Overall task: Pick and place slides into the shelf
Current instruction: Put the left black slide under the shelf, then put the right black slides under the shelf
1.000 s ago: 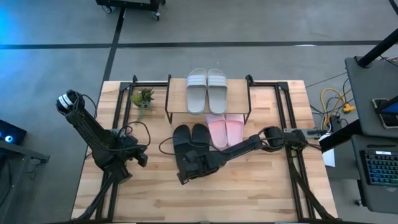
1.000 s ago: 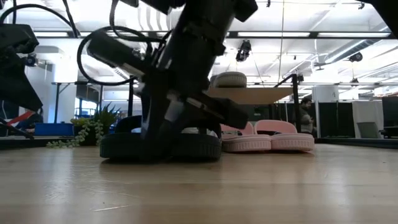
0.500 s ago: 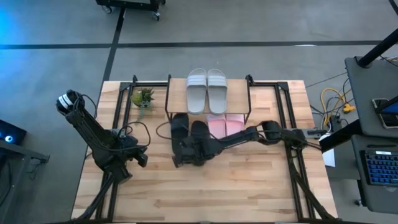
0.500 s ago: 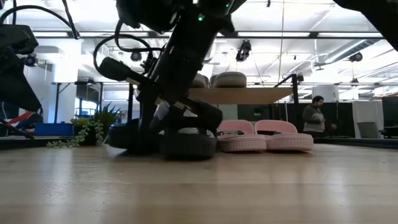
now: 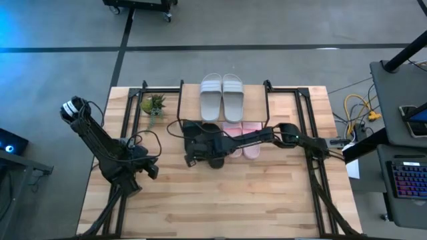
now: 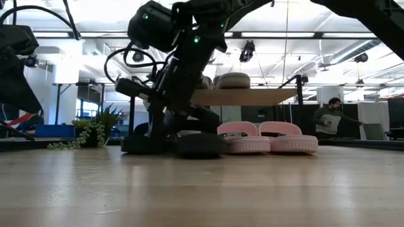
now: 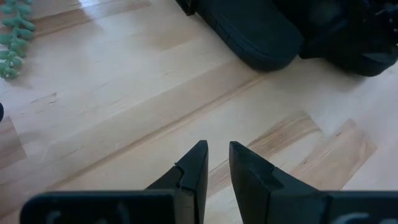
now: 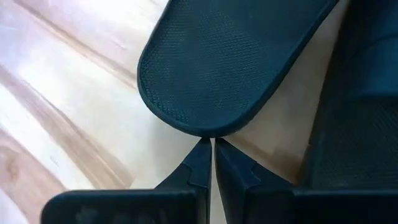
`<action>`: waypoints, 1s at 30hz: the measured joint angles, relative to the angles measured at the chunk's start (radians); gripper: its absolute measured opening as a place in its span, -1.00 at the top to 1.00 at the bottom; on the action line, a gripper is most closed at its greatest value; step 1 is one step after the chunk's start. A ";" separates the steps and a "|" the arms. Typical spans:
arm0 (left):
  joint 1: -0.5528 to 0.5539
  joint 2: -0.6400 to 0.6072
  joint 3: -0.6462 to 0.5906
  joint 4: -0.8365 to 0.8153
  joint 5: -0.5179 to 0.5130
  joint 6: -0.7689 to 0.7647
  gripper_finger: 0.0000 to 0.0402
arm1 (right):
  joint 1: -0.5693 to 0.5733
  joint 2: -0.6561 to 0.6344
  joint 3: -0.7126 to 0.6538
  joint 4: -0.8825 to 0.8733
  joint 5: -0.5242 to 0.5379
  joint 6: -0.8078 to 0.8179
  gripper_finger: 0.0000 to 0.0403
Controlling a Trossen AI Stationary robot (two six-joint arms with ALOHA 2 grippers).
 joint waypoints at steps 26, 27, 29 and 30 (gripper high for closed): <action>0.000 0.000 -0.003 0.002 0.000 0.000 0.74 | 0.168 -0.010 0.056 -0.473 -0.062 0.187 0.94; 0.000 0.000 -0.003 0.001 0.000 0.000 0.74 | 0.155 -0.010 0.049 -0.470 -0.060 0.168 0.94; 0.000 0.000 -0.003 0.001 0.000 0.000 0.74 | 0.129 -0.010 0.037 -0.457 -0.047 0.125 0.94; 0.000 0.000 -0.003 0.002 0.000 0.000 0.74 | 0.114 -0.010 0.034 -0.439 -0.031 0.099 0.94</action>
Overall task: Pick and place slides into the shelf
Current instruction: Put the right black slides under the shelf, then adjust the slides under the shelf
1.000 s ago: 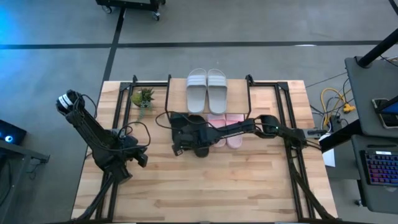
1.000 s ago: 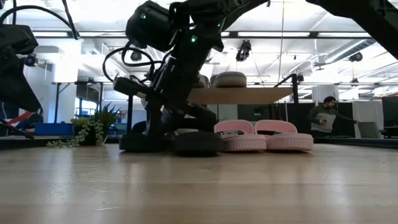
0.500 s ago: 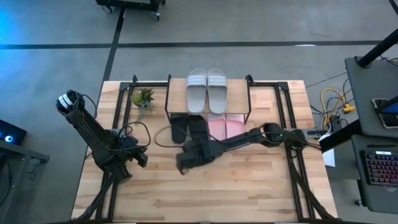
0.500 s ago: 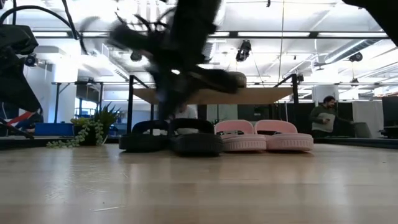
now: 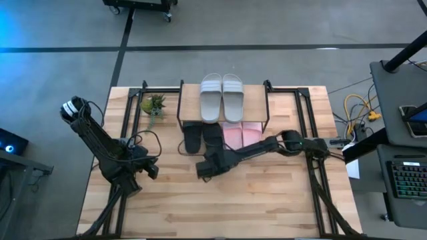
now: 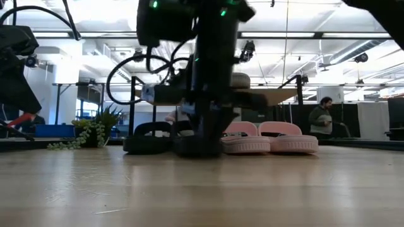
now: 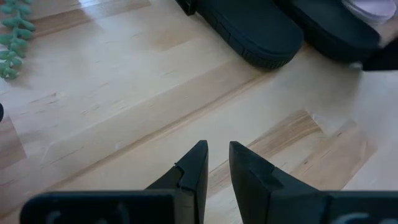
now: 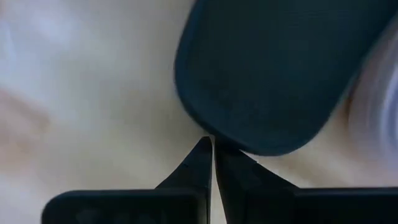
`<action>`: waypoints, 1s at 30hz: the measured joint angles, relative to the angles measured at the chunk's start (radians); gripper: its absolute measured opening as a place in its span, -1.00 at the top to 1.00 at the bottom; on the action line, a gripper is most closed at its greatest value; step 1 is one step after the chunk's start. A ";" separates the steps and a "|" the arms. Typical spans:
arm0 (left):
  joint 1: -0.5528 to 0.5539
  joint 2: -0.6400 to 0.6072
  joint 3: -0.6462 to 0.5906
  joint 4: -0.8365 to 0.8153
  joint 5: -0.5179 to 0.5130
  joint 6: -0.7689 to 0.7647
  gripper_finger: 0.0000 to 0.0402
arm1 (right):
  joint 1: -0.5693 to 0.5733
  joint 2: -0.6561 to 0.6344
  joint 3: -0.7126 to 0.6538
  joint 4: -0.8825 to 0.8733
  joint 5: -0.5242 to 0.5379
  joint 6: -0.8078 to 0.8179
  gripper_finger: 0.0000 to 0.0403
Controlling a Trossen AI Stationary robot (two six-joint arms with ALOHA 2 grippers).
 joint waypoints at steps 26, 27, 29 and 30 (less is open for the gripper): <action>0.000 0.000 0.000 -0.001 0.014 0.002 0.74 | -0.012 -0.009 0.022 0.246 -0.032 -0.120 0.94; 0.000 0.000 0.000 -0.001 0.014 0.002 0.74 | -0.012 -0.004 0.014 0.275 -0.033 -0.118 0.94; 0.000 0.000 -0.001 -0.001 0.014 0.002 0.74 | -0.018 0.007 0.009 0.305 -0.033 -0.118 0.94; 0.000 0.000 -0.001 0.000 0.014 0.001 0.74 | -0.023 0.016 0.009 0.317 -0.034 -0.118 0.94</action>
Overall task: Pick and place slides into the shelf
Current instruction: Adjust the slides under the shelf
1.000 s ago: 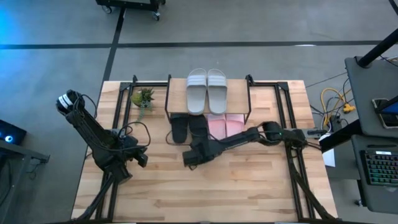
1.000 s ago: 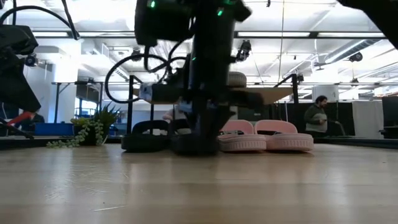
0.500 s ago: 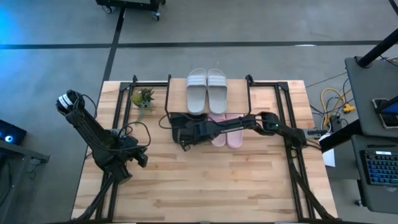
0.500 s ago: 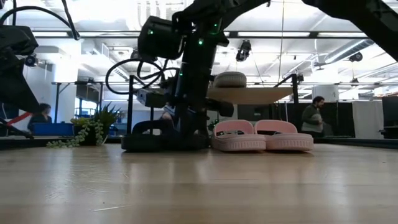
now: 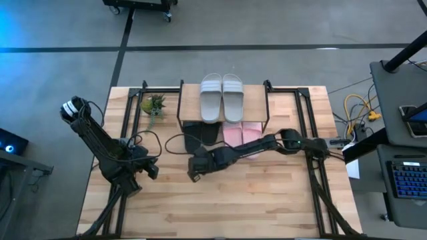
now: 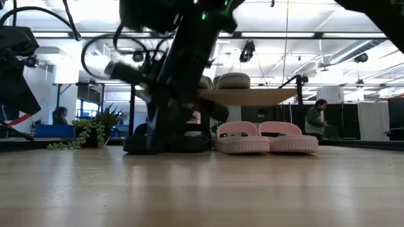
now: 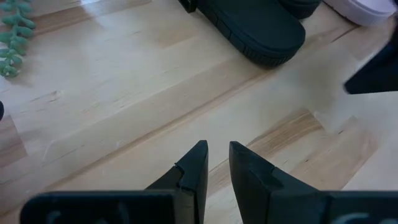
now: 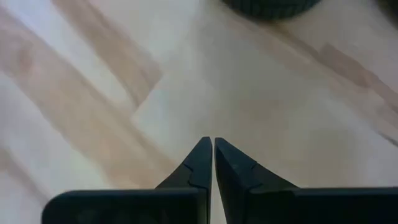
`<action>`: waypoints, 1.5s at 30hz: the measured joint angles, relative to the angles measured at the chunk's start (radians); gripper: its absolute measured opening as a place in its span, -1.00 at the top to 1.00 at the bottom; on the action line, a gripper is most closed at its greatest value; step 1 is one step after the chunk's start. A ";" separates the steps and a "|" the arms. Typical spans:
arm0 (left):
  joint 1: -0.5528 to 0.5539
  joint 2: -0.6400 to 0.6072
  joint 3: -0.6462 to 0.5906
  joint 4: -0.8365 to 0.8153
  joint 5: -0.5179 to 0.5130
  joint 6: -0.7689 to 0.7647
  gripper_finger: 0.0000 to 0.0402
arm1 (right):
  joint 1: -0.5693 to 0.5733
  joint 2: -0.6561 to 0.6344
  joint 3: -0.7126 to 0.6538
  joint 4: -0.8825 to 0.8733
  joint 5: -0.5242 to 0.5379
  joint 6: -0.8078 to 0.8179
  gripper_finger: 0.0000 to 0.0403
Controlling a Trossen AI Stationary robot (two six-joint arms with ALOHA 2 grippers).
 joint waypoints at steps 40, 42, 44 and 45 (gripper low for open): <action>0.000 0.001 0.000 0.000 0.002 -0.001 0.74 | -0.080 0.054 0.025 0.142 0.158 -0.170 0.94; 0.000 0.001 0.000 0.000 0.002 -0.001 0.74 | -0.038 0.053 0.039 0.071 0.255 -0.121 0.94; 0.000 0.001 0.000 0.000 0.002 -0.001 0.74 | -0.002 0.052 0.049 -0.042 0.351 -0.002 0.94; 0.000 0.001 0.000 0.000 0.002 -0.001 0.74 | 0.012 0.052 0.051 -0.105 0.384 0.075 0.94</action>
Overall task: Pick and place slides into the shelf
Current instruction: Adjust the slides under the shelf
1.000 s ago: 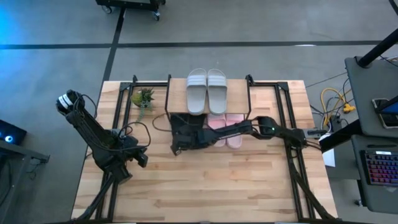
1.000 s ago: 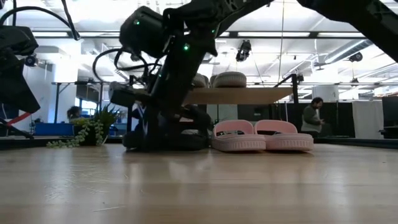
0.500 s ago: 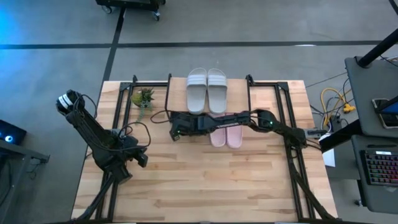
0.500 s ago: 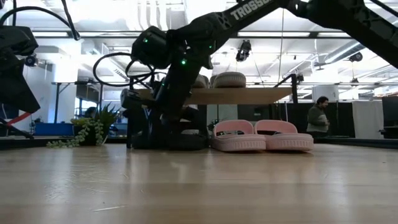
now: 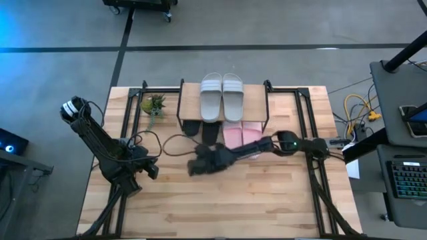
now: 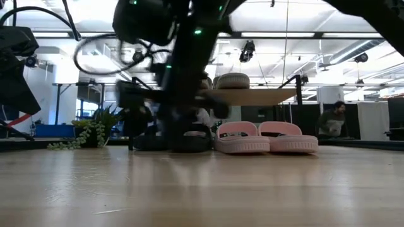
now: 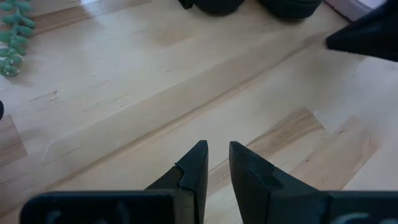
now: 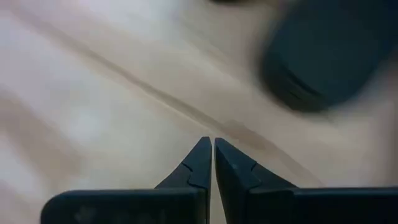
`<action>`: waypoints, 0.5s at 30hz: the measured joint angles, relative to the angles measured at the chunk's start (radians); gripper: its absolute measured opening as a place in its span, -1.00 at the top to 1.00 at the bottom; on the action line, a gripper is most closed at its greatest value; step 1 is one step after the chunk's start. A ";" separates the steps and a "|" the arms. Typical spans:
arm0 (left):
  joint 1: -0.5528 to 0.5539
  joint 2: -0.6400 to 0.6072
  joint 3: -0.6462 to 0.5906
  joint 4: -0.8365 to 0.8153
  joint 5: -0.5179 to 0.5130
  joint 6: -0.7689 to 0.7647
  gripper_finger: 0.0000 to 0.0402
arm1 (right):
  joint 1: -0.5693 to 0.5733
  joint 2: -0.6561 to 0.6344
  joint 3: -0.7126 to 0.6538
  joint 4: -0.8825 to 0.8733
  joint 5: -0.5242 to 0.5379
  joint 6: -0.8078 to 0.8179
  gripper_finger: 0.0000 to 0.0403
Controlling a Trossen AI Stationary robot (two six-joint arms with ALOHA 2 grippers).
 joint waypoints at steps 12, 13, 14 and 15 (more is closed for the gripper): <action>0.000 0.000 0.000 0.004 0.006 0.025 0.74 | -0.041 0.000 -0.041 -0.129 0.063 0.189 0.94; 0.000 0.000 0.000 0.004 0.006 0.025 0.74 | -0.055 0.000 -0.044 -0.116 0.062 0.168 0.94; 0.000 0.000 0.000 0.004 0.005 0.025 0.74 | -0.069 0.000 -0.048 -0.097 0.063 0.146 0.94; 0.000 0.000 0.000 0.004 0.005 0.025 0.74 | -0.083 0.000 -0.052 -0.076 0.066 0.124 0.94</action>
